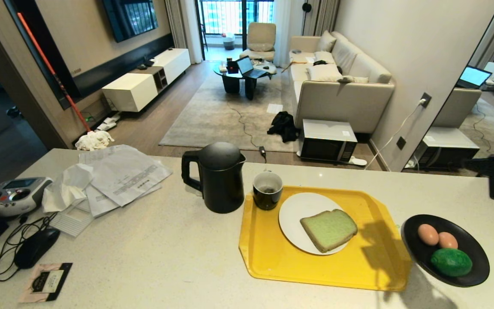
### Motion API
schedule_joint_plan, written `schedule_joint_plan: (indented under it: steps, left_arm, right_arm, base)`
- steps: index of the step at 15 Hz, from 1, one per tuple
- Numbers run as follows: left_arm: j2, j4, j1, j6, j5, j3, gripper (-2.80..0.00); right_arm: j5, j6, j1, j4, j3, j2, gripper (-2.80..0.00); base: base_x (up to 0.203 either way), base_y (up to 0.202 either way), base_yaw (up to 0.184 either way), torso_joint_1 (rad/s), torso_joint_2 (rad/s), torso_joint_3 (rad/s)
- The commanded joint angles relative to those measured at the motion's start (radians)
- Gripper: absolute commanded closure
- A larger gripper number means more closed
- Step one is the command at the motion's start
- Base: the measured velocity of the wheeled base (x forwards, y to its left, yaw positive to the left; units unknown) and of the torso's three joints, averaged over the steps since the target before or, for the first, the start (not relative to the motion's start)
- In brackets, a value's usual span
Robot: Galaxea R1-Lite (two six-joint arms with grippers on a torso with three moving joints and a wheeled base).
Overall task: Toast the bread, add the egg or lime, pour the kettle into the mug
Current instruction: Pick up the egg
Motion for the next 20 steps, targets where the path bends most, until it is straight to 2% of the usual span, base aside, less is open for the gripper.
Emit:
schedule_joint_plan:
  steps: [1,4,7,9,14,20]
  left_arm:
    - [-0.001,0.000,0.001,0.000,0.000,0.000,0.00]
    - [-0.001,0.000,0.000,0.000,0.000,0.000,0.00]
    - [-0.001,0.000,0.000,0.000,0.000,0.000,0.00]
    - [0.001,0.000,0.001,0.000,0.000,0.000,0.00]
    - [0.000,0.000,0.000,0.000,0.000,0.000,0.00]
    - [-0.001,0.000,-0.001,0.000,0.000,0.000,0.00]
  right_arm:
    - [0.003,-0.002,-0.072,0.007,0.013,-0.151,0.00]
    - [0.022,-0.012,-0.150,0.010,0.039,-0.277,0.00]
    - [0.120,-0.014,-0.271,0.010,0.067,-0.419,0.00]
    - [0.174,-0.014,-0.321,0.010,0.097,-0.515,0.00]
    - [0.220,-0.041,-0.362,0.010,0.203,-0.742,0.00]
    - [0.225,-0.048,-0.364,0.039,0.334,-0.909,0.00]
  base:
    - [0.000,0.000,0.000,0.000,0.00,0.000]
    - [0.000,0.000,0.000,0.000,0.00,0.000]
    - [0.000,0.000,0.000,0.000,0.00,0.000]
    - [0.000,0.000,0.000,0.000,0.00,0.000]
    - [0.000,0.000,0.000,0.000,0.00,0.000]
    - [0.000,0.000,0.000,0.000,0.00,0.000]
